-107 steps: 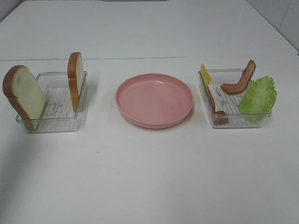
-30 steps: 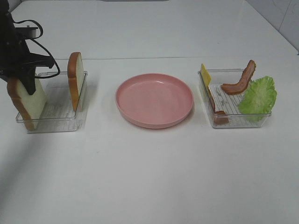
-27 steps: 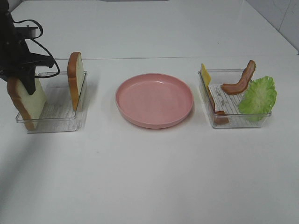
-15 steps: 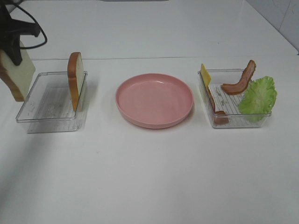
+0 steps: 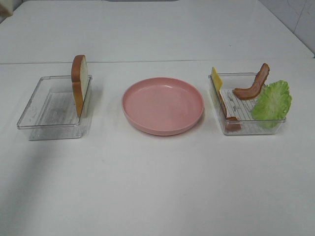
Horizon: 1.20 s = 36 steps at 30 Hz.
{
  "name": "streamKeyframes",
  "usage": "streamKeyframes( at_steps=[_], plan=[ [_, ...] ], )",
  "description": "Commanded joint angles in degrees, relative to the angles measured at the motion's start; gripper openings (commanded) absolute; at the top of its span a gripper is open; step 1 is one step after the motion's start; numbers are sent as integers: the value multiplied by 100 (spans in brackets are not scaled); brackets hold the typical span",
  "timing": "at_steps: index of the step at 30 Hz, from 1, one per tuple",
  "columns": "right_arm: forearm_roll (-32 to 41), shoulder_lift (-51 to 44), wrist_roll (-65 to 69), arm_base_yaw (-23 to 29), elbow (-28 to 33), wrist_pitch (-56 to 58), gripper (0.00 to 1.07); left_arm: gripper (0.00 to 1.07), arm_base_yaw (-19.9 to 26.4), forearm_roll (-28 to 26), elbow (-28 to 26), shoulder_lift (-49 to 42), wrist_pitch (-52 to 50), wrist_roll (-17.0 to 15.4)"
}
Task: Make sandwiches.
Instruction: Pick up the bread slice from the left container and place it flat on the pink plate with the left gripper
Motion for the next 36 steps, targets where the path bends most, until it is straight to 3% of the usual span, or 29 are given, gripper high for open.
streamKeyframes(
  at_steps=[1,2,3,4,6,8,12,21,23,26,28,36],
  plan=[
    [29,-166,-69,-17,17,-40,83,0,-34,-607,-69,11,447,218],
    [29,-166,-69,-17,17,-40,83,0,-126,-1255,-115,138,338,493],
    [29,-166,-69,-17,17,-40,83,0,-126,-1255,-115,138,338,493],
    [29,-166,-69,-17,17,-40,83,0,-275,-1696,-115,361,235,693],
    [29,-166,-69,-17,17,-40,83,0,-384,-1851,-115,476,183,745],
    [29,-166,-69,-17,17,-40,83,0,-825,-2361,-115,1152,-6,985],
    [29,-166,-69,-17,17,-40,83,0,-1094,-2613,-120,1702,-218,1026],
    [29,-166,-69,-17,17,-40,83,0,-1616,-2842,-286,2871,-928,1106],
    [29,-166,-69,-17,17,-40,83,0,-1816,-2836,-819,3455,-928,1083],
    [29,-166,-69,-17,17,-40,83,0,-1845,-2807,-928,3575,-928,1054],
    [29,-166,-69,-17,17,-40,83,0,-1937,-2653,-1369,4102,-882,779],
    [29,-166,-69,-17,17,-40,83,0,-1977,-2521,-1679,4612,-928,493]
  ],
)
